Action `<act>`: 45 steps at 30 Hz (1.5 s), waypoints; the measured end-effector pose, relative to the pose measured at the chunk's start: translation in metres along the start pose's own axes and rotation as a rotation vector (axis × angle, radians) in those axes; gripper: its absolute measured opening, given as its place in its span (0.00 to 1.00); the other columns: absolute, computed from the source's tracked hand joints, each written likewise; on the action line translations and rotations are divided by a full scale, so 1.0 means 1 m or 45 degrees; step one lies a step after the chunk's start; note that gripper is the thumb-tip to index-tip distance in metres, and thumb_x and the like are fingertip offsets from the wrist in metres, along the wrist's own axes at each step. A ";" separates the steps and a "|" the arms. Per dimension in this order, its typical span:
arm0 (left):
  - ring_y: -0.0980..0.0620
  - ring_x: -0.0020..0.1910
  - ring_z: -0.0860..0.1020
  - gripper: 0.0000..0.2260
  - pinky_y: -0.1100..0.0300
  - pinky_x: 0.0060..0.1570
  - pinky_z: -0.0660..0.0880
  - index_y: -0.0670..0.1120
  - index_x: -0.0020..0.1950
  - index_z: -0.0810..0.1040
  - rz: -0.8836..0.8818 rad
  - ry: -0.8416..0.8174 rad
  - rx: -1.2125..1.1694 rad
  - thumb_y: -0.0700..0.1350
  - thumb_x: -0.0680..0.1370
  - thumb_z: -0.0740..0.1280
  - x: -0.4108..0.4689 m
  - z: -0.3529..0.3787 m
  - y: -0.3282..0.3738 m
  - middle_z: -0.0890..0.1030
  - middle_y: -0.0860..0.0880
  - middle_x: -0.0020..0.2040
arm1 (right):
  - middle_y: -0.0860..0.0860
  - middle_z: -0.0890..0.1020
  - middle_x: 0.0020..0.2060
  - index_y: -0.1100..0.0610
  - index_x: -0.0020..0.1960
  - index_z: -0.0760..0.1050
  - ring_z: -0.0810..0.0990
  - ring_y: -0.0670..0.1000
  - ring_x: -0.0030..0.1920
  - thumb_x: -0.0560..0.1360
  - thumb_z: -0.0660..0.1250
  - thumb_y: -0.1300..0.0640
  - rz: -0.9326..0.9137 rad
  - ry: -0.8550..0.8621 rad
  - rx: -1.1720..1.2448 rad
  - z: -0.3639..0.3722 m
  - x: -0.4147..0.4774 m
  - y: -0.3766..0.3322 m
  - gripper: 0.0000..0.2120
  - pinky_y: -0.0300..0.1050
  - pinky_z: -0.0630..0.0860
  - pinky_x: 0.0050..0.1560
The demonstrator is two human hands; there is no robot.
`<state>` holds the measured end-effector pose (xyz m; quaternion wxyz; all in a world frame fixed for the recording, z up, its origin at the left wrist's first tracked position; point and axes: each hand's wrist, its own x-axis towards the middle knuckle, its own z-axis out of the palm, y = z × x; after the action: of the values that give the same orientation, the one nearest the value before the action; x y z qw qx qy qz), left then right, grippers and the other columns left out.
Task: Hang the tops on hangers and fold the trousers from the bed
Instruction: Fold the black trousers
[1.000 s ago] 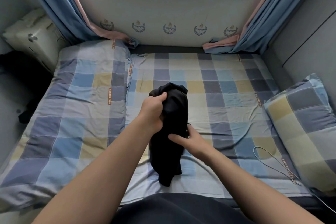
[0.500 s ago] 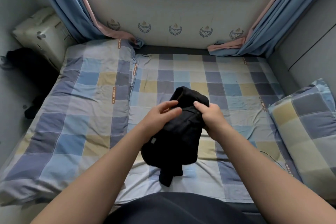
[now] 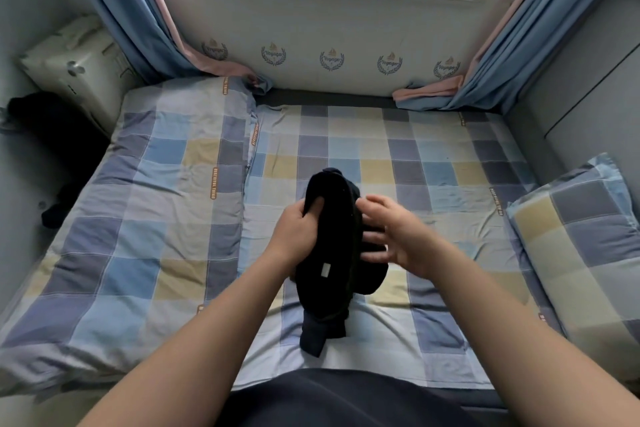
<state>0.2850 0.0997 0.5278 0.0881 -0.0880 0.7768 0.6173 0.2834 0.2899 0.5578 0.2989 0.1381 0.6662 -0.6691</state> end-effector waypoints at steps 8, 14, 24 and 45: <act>0.50 0.45 0.84 0.15 0.52 0.46 0.81 0.49 0.48 0.82 -0.262 -0.143 -0.223 0.56 0.84 0.61 0.008 -0.005 0.006 0.86 0.49 0.45 | 0.61 0.85 0.45 0.59 0.53 0.80 0.84 0.61 0.46 0.74 0.60 0.70 -0.213 0.344 -0.442 0.008 0.007 0.046 0.14 0.58 0.81 0.48; 0.49 0.34 0.76 0.06 0.59 0.33 0.68 0.46 0.41 0.77 0.055 0.083 0.508 0.37 0.76 0.66 0.029 -0.042 -0.005 0.79 0.49 0.36 | 0.56 0.85 0.45 0.53 0.51 0.81 0.80 0.58 0.47 0.69 0.61 0.70 -0.243 0.713 -0.957 -0.055 0.019 0.030 0.19 0.45 0.75 0.46; 0.43 0.48 0.74 0.12 0.53 0.47 0.70 0.46 0.49 0.79 -0.037 0.314 1.059 0.33 0.74 0.62 0.056 -0.082 -0.052 0.77 0.43 0.51 | 0.56 0.80 0.44 0.53 0.42 0.74 0.76 0.60 0.44 0.70 0.59 0.69 -0.167 0.894 -1.384 -0.113 0.030 0.027 0.12 0.48 0.72 0.41; 0.42 0.48 0.78 0.12 0.48 0.46 0.77 0.48 0.45 0.76 -0.556 0.917 -0.655 0.36 0.80 0.56 0.108 -0.128 0.004 0.79 0.40 0.58 | 0.54 0.76 0.38 0.51 0.46 0.78 0.72 0.61 0.42 0.71 0.58 0.67 -0.386 1.106 -1.324 -0.116 0.036 -0.049 0.15 0.48 0.68 0.40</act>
<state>0.1758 -0.0275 0.5334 -0.0831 -0.4755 0.5436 0.6866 0.2019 0.3918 0.5685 -0.0642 0.1378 0.9716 -0.1815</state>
